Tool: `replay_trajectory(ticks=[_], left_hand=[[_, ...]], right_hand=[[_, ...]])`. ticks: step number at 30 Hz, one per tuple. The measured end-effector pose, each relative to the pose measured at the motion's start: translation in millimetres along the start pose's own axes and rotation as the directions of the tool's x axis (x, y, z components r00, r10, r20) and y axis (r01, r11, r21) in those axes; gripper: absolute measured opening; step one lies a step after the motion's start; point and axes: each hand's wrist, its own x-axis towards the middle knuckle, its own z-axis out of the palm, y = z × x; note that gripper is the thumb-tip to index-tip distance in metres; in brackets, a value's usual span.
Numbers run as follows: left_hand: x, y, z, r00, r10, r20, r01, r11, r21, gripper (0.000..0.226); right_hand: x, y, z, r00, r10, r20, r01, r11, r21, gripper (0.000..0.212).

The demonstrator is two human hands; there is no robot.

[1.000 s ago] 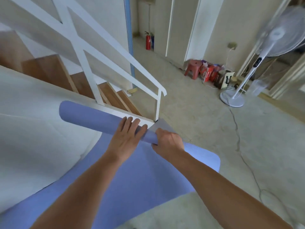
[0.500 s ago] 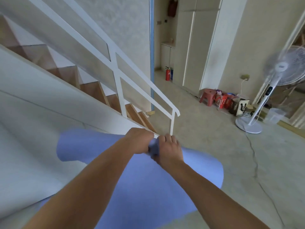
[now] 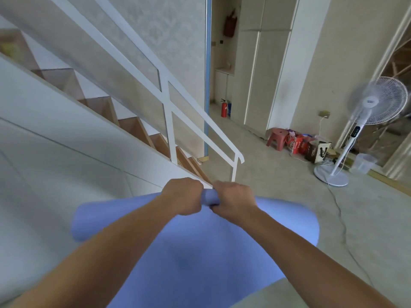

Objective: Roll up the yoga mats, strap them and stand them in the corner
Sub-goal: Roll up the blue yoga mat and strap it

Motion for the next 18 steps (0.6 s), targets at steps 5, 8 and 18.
replay_trajectory(ticks=[5, 8, 18], left_hand=[[-22, -46, -4, 0.868, 0.069, 0.491, 0.095, 0.949, -0.302, 0.041], [-38, -50, 17, 0.972, 0.061, 0.225, -0.05, 0.997, -0.054, 0.04], [-33, -74, 38, 0.965, 0.1, 0.241, -0.025, 0.955, -0.295, 0.022]], right_hand=[[-18, -56, 13, 0.999, -0.051, 0.008, 0.051, 0.999, -0.01, 0.034], [-6, -70, 3, 0.92, 0.011, 0.391, -0.067, 0.989, 0.129, 0.011], [-21, -98, 31, 0.999, 0.035, -0.02, -0.037, 0.994, -0.104, 0.062]])
